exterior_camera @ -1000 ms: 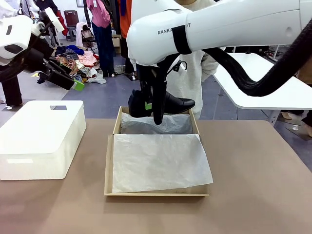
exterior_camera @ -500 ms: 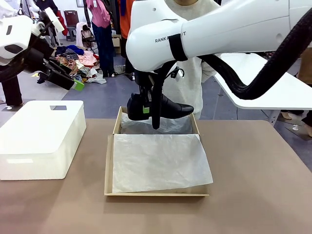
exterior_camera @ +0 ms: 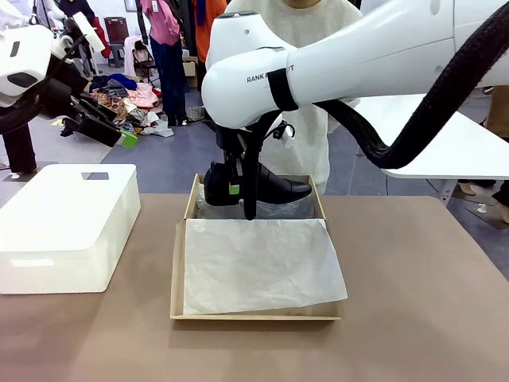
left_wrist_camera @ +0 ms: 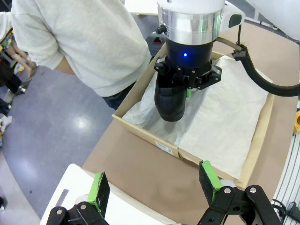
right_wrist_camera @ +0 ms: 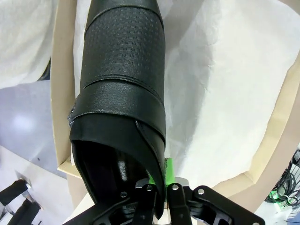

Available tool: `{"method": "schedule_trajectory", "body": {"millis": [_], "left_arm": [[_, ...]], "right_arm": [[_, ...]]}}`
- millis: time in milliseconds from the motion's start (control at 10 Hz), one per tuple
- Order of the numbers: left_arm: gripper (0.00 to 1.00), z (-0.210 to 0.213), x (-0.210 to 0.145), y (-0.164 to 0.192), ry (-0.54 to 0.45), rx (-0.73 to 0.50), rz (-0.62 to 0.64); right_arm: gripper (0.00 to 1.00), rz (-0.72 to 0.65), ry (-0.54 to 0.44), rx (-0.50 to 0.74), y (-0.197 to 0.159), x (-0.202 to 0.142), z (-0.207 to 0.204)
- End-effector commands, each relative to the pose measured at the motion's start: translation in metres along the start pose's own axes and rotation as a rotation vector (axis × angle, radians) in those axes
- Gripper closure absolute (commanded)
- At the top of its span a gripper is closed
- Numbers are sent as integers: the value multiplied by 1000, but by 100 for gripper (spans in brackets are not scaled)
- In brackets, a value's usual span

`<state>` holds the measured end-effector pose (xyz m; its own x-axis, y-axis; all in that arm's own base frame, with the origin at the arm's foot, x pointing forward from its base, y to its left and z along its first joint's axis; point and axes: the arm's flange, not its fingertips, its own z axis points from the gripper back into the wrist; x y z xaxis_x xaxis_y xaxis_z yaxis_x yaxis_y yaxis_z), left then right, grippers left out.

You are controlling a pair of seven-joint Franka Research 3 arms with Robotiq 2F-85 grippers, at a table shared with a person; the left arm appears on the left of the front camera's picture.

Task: Pack the shoes into the box.
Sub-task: Place the other shoe of the Shoes into the Shoes Box.

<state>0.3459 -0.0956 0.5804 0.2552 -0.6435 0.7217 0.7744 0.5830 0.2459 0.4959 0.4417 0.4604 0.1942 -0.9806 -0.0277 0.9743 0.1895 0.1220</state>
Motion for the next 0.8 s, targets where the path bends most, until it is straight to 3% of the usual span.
{"method": "schedule_trajectory", "body": {"millis": [0, 700], "left_arm": [[0, -1, 0, 1, -15, 0, -5], [0, -1, 0, 1, -15, 0, -5]], "right_arm": [[100, -51, 16, 20, -6, -4, -4], [100, -86, 34, -12, -5, 0, -33]]}}
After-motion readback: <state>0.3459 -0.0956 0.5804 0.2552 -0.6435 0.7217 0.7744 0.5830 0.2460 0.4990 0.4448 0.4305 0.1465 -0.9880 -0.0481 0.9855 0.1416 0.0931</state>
